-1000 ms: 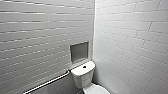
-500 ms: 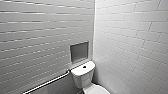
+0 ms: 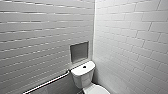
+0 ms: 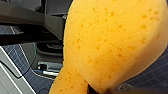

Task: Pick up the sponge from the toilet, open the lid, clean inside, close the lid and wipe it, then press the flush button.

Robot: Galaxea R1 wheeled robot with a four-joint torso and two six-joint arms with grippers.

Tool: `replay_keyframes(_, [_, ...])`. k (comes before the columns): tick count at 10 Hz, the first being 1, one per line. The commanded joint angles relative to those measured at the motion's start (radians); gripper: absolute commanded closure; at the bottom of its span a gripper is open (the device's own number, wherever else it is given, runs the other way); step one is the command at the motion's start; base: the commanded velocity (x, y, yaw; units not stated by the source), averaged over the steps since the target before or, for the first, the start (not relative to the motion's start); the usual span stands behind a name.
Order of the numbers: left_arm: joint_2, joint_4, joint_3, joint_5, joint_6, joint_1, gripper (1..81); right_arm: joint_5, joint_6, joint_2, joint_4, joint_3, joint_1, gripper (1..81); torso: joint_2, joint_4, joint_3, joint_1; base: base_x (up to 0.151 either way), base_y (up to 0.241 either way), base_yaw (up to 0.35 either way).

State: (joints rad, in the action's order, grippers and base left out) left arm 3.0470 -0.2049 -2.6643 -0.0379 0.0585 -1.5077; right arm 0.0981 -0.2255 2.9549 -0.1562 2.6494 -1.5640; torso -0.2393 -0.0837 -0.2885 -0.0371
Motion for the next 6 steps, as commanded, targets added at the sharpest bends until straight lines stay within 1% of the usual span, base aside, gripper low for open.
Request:
replay_keyframes(1, [0.000,0.005,0.012,-0.030,0.003,0.034,1.0,0.137,0.089,-0.011,0.078,-0.010,0.080,81.1,0.000,0.000,0.000,0.000,0.000,0.000,0.000])
replay_keyframes(2, [-0.010,0.007,0.026,-0.030,0.003,0.034,1.0,0.106,0.100,-0.032,0.072,-0.065,0.066,81.1,0.000,0.000,0.000,0.000,0.000,0.000,0.000])
replay_keyframes(3, [-0.032,0.007,0.061,-0.030,0.003,0.034,1.0,0.045,0.126,-0.090,0.069,-0.188,0.049,81.1,0.000,0.000,0.000,0.000,0.000,0.000,0.000])
replay_keyframes(4, [-0.069,0.007,0.126,-0.028,0.003,0.034,1.0,-0.004,0.127,-0.163,0.069,-0.328,0.040,81.1,0.000,0.000,0.000,0.000,0.000,0.000,0.000])
replay_keyframes(6, [-0.118,0.007,0.210,-0.028,0.003,0.034,1.0,-0.012,0.127,-0.230,0.069,-0.462,0.041,81.1,0.000,0.000,0.000,0.000,0.000,0.000,0.000])
